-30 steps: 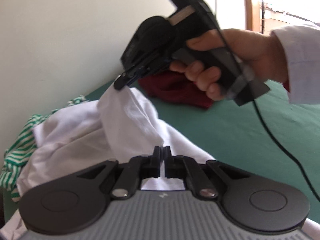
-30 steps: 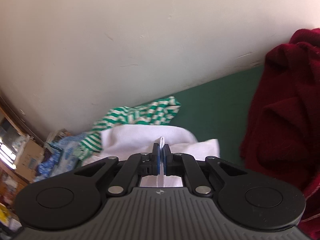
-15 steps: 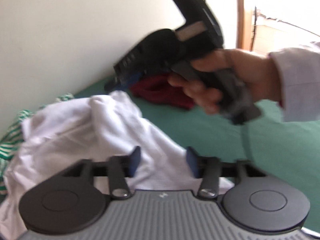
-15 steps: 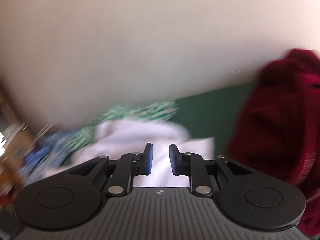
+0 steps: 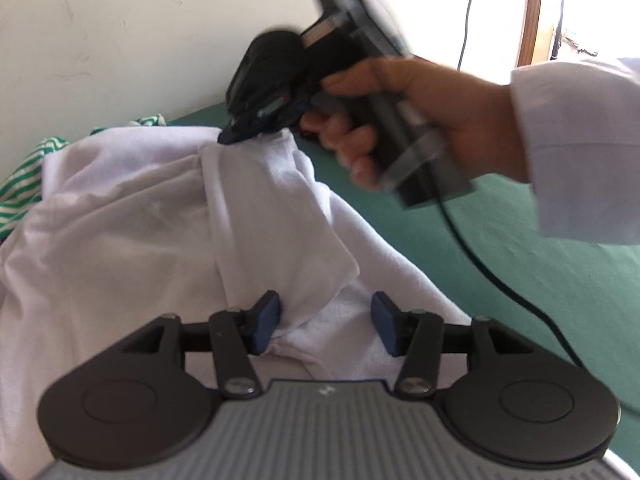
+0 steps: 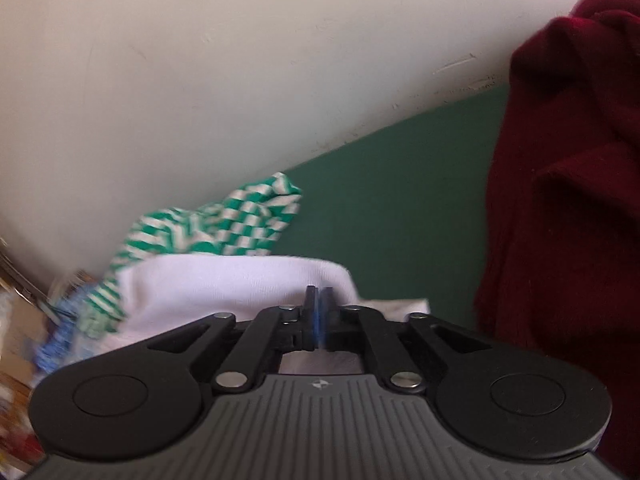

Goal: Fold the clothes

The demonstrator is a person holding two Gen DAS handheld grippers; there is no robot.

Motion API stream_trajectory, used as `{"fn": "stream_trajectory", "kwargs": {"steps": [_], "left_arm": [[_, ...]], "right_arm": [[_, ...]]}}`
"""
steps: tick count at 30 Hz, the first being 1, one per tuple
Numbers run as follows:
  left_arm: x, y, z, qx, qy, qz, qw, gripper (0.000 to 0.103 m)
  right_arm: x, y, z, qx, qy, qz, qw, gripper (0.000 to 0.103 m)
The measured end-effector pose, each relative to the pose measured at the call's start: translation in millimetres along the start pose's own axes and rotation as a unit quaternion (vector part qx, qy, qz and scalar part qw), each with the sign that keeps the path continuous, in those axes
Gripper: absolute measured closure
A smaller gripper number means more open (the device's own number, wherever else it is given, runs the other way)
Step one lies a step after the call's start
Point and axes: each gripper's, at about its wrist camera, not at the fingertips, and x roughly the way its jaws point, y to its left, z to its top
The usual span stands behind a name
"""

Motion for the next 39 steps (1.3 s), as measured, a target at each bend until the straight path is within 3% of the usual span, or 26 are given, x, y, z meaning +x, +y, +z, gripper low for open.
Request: {"fn": "stream_trajectory", "kwargs": {"steps": [2, 4, 6, 8, 9, 10, 11, 13, 15, 16, 17, 18, 20, 21, 22, 24, 25, 28, 30, 32, 36, 39], "left_arm": [[-1.8, 0.5, -0.7, -0.002, -0.003, -0.001, 1.0000, 0.050], [-3.2, -1.6, -1.4, -0.004, -0.005, -0.013, 0.9999, 0.043], [0.1, -6.0, -2.0, 0.004, 0.000, -0.015, 0.9999, 0.040], [3.4, -10.4, -2.5, 0.013, 0.006, -0.016, 0.9998, 0.039], [5.1, -12.6, -2.8, 0.017, 0.009, -0.017, 0.9997, 0.039], [6.7, -14.8, -3.1, 0.021, 0.012, -0.018, 0.9995, 0.039], [6.0, -15.7, -3.6, 0.021, 0.011, -0.021, 0.9995, 0.039], [3.1, -15.5, -5.6, 0.015, 0.011, -0.024, 0.9995, 0.035], [4.0, -16.0, -8.6, 0.009, 0.017, -0.017, 0.9997, 0.035], [3.5, -16.5, -9.7, 0.005, 0.019, -0.013, 0.9997, 0.035], [2.1, -17.3, -10.3, -0.001, 0.019, -0.010, 0.9998, 0.035], [-0.4, -18.4, -10.8, -0.007, 0.019, -0.002, 0.9998, 0.034], [-11.1, -20.1, -14.4, -0.026, 0.010, 0.015, 0.9995, 0.029], [-17.6, -19.8, -17.3, -0.040, 0.005, 0.021, 0.9990, 0.021], [-24.5, -18.8, -20.9, -0.055, 0.002, 0.027, 0.9981, 0.019], [-37.0, -21.8, -28.9, -0.073, 0.001, 0.044, 0.9964, 0.019], [-42.9, -25.0, -31.8, -0.073, 0.002, 0.065, 0.9952, 0.019], [-66.2, -29.2, -45.9, -0.070, 0.008, 0.141, 0.9876, 0.019], [-82.6, -26.1, -59.7, -0.084, 0.019, 0.169, 0.9819, 0.016], [-95.9, -16.9, -73.7, -0.106, 0.027, 0.185, 0.9766, 0.016], [-130.2, 12.3, -104.0, -0.174, 0.013, 0.201, 0.9639, 0.016], [-142.7, 39.5, -116.5, -0.204, 0.008, 0.223, 0.9533, 0.016]], "right_arm": [[-23.4, 13.2, -9.5, -0.038, 0.001, 0.028, 0.999, 0.091], [-32.9, 20.2, -23.7, -0.063, 0.039, 0.045, 0.996, 0.089], [-30.8, 19.1, -33.8, -0.083, 0.066, 0.022, 0.994, 0.089], [-26.0, 6.4, -34.4, -0.076, 0.070, -0.003, 0.995, 0.103], [-27.7, -1.7, -30.8, -0.042, 0.068, -0.001, 0.997, 0.103], [-33.9, -5.7, -28.5, -0.011, 0.063, 0.009, 0.998, 0.101], [-42.7, -4.5, -29.7, -0.004, 0.057, 0.026, 0.998, 0.089], [-59.1, 2.0, -37.0, -0.016, 0.059, 0.058, 0.996, 0.089], [-62.7, 2.1, -48.7, -0.019, 0.080, 0.037, 0.996, 0.083], [-63.9, 1.9, -52.8, -0.022, 0.084, 0.024, 0.996, 0.085], [-68.9, 4.6, -54.6, -0.027, 0.078, 0.025, 0.996, 0.101], [-74.0, 7.4, -56.3, -0.033, 0.073, 0.026, 0.996, 0.100], [-84.1, 13.0, -59.7, -0.044, 0.061, 0.029, 0.997, 0.079], [-89.1, 15.7, -61.4, -0.049, 0.055, 0.030, 0.997, 0.076], [-94.1, 18.5, -63.2, -0.055, 0.050, 0.031, 0.997, 0.067], [-92.1, 26.4, -70.0, -0.074, 0.069, 0.004, 0.995, 0.067], [-84.5, 28.9, -73.8, -0.079, 0.087, -0.008, 0.993, 0.074], [-72.0, 30.9, -80.7, -0.076, 0.101, -0.021, 0.992, 0.086], [-73.1, 36.2, -77.5, -0.073, 0.099, -0.046, 0.991, 0.095], [-82.4, 49.4, -74.6, -0.070, 0.094, -0.050, 0.992, 0.096], [-85.2, 98.2, -69.8, -0.095, 0.101, 0.017, 0.990, 0.089], [-68.2, 159.3, -82.2, -0.197, 0.108, 0.022, 0.974, 0.088]]}}
